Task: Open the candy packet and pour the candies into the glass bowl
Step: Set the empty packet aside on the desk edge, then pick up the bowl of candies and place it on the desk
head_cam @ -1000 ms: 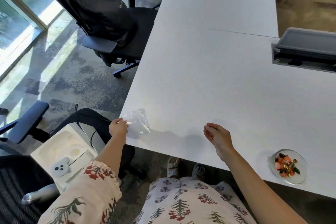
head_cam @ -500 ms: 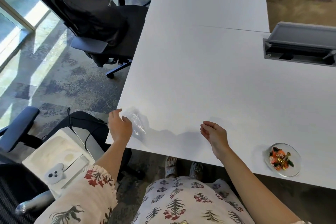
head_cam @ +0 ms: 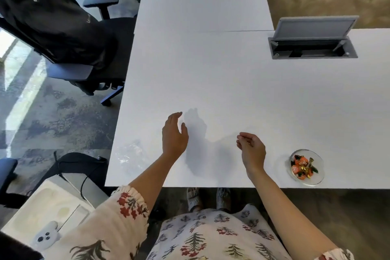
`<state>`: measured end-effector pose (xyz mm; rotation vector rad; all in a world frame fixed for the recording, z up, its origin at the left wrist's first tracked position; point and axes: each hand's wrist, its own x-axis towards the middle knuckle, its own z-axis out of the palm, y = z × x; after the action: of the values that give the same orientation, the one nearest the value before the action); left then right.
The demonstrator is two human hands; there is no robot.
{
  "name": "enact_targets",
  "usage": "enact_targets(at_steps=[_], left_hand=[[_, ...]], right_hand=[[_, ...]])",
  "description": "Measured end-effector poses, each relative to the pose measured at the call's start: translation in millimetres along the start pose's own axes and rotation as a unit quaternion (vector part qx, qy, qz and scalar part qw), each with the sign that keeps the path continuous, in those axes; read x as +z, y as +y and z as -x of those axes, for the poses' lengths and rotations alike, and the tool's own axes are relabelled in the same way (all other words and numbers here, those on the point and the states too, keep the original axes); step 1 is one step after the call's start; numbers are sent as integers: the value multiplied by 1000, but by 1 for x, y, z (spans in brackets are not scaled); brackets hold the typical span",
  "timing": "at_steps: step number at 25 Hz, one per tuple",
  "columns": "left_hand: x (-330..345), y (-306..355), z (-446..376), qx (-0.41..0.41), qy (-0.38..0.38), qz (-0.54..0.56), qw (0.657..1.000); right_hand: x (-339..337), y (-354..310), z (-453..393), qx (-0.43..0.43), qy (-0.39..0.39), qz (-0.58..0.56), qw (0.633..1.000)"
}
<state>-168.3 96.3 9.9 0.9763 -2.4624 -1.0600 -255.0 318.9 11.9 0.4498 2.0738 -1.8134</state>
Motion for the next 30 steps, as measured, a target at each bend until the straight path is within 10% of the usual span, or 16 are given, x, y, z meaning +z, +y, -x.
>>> enact_targets(at_steps=[18, 30], left_hand=[[159, 145, 40, 102, -268, 90, 954], [244, 192, 84, -73, -344, 162, 922]], right_hand=[[-171, 12, -54, -37, 292, -22, 956], [-218, 59, -74, 114, 241, -241, 933]])
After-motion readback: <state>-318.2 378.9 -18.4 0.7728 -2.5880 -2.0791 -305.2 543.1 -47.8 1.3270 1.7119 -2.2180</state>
